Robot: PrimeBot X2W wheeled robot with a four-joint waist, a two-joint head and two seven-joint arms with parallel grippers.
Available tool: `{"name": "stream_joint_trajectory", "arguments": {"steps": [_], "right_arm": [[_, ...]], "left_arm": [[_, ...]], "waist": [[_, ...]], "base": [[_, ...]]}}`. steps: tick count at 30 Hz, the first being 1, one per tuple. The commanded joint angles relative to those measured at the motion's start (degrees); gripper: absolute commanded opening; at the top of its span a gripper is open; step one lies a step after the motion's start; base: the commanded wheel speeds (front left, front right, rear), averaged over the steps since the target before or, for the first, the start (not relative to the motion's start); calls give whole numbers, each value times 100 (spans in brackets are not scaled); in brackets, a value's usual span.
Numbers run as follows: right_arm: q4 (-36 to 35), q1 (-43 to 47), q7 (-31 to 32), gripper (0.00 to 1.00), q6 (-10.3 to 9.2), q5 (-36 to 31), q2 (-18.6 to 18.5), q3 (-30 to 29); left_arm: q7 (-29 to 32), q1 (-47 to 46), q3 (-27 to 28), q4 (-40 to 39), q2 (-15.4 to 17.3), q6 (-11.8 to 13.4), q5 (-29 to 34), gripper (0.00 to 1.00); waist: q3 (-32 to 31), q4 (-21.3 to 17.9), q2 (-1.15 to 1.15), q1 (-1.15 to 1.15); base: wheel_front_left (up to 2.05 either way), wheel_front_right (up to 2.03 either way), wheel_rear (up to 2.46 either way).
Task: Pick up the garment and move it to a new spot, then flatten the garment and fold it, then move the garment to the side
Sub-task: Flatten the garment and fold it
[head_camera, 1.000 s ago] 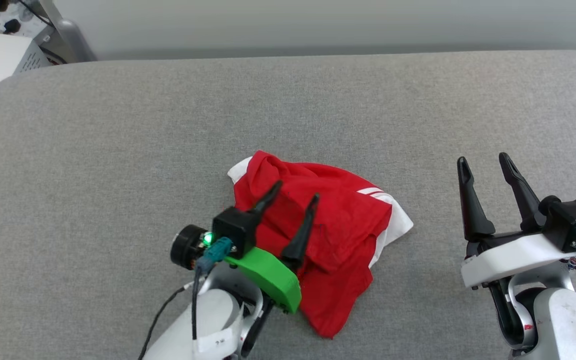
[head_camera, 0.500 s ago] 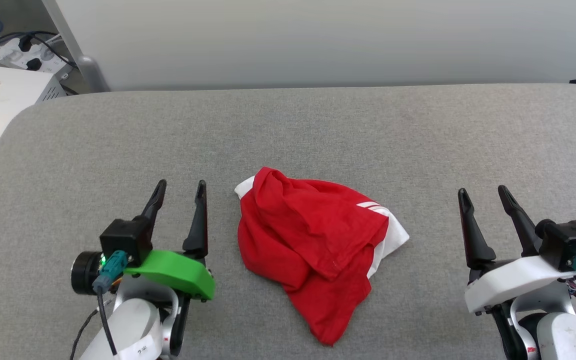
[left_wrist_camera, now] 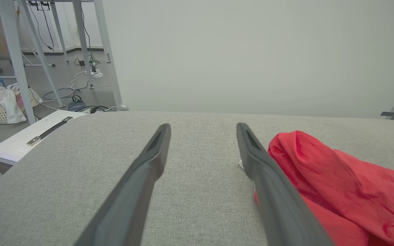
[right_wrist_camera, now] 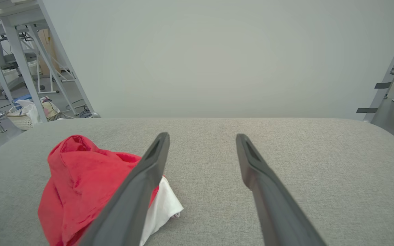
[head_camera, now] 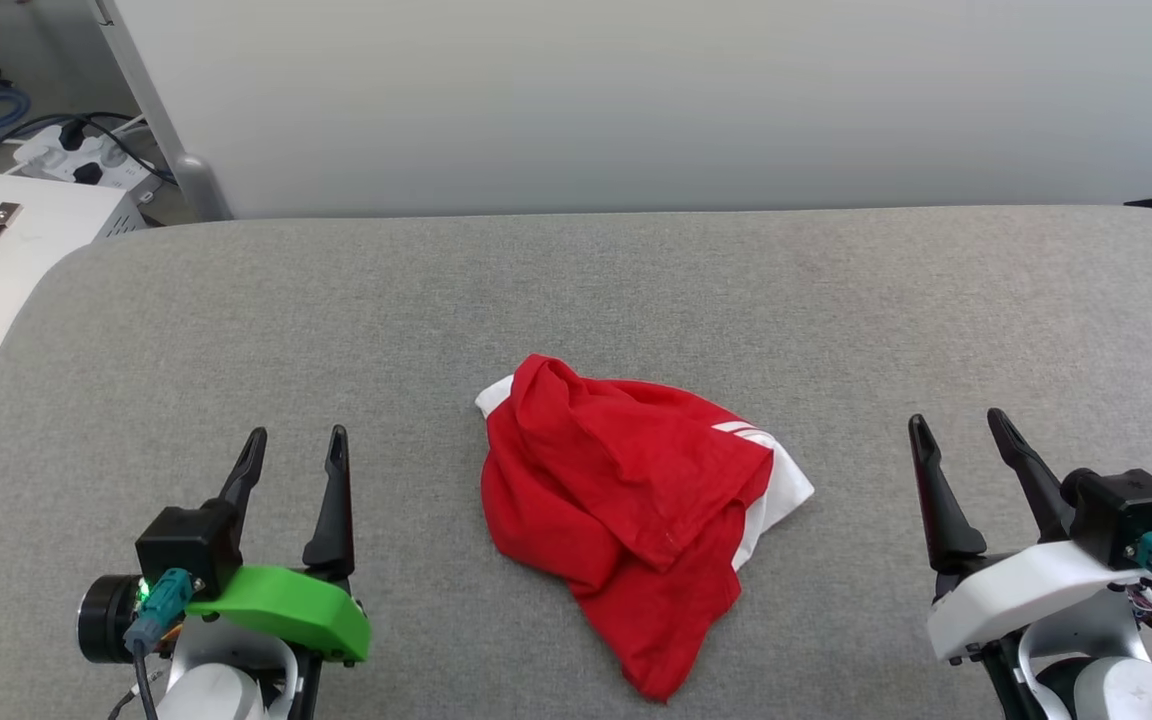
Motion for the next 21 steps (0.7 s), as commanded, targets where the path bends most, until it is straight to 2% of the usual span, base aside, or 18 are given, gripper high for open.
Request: {"name": "stream_joint_trajectory", "arguments": {"steps": [1, 7, 15, 21], "right_arm": [[-35, 57, 36, 100, 37, 47, -7, 17], [-1, 89, 596, 100, 37, 338, -59, 145], [39, -289, 2285, 100, 37, 885, -783, 964], [174, -740, 3087, 100, 37, 1252, -1226, 1638]], "left_arm": [[-3, 57, 4, -22, 42, 30, -8, 100], [4, -68, -44, -46, 13, -2, -7, 100], [-14, -276, -115, -136, -124, -32, 58, 100], [-28, -416, -180, -135, -286, -64, 133, 100]], "waist": [[1, 10, 0, 0], [59, 182, 0, 0], [293, 631, 0, 0], [501, 948, 0, 0]], "base": [[0, 0, 0], [0, 0, 0], [0, 0, 0], [0, 0, 0]]}}
